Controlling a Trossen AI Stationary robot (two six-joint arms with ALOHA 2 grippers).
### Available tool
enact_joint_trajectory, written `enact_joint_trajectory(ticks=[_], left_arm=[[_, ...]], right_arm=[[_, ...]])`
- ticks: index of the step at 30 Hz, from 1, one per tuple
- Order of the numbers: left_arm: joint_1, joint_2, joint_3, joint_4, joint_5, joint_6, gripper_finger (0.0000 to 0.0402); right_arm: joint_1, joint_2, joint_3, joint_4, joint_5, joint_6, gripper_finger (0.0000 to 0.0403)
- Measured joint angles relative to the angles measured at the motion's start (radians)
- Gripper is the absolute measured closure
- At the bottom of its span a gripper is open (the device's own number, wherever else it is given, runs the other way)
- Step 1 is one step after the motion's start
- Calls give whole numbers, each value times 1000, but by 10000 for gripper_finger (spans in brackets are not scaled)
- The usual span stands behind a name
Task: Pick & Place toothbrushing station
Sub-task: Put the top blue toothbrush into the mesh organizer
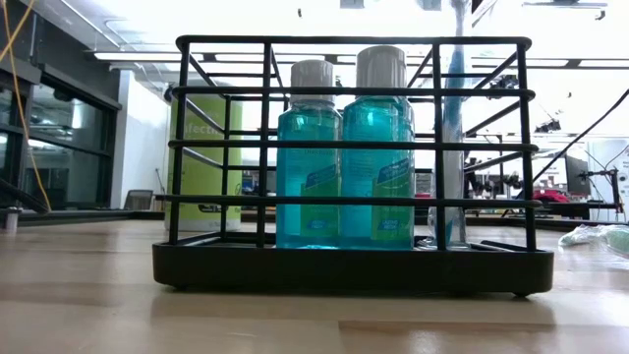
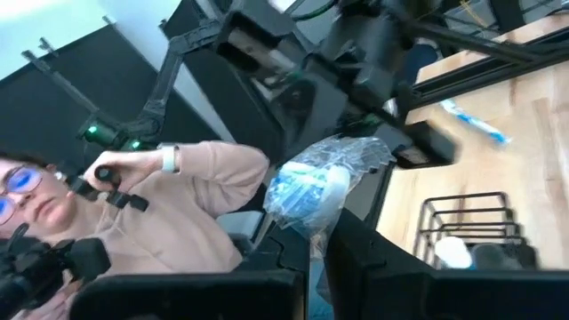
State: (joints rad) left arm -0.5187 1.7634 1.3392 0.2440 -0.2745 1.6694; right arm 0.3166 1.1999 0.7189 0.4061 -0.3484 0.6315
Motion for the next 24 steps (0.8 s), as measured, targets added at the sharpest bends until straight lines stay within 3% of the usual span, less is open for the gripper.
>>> enact_joint_trajectory(ticks=[2,8,13,20,24], left_arm=[[-16,0,0,21,-48,-73,329],[-107,-5,0,125,-337,-215,329],[-153,-48,0,91,-439,-346,329],[-167,-155,0,-172,-419,-724,329],[-162,-193,0,-272,-365,-903,329]], right_arm=[[-17,0,0,0,-18,0,394],[-67,0,0,3,-90,-6,394],[-102,0,0,52,-145,-10,394],[-156,0,33,77,-234,-60,394],[-188,0,108,-31,-290,-157,394]])
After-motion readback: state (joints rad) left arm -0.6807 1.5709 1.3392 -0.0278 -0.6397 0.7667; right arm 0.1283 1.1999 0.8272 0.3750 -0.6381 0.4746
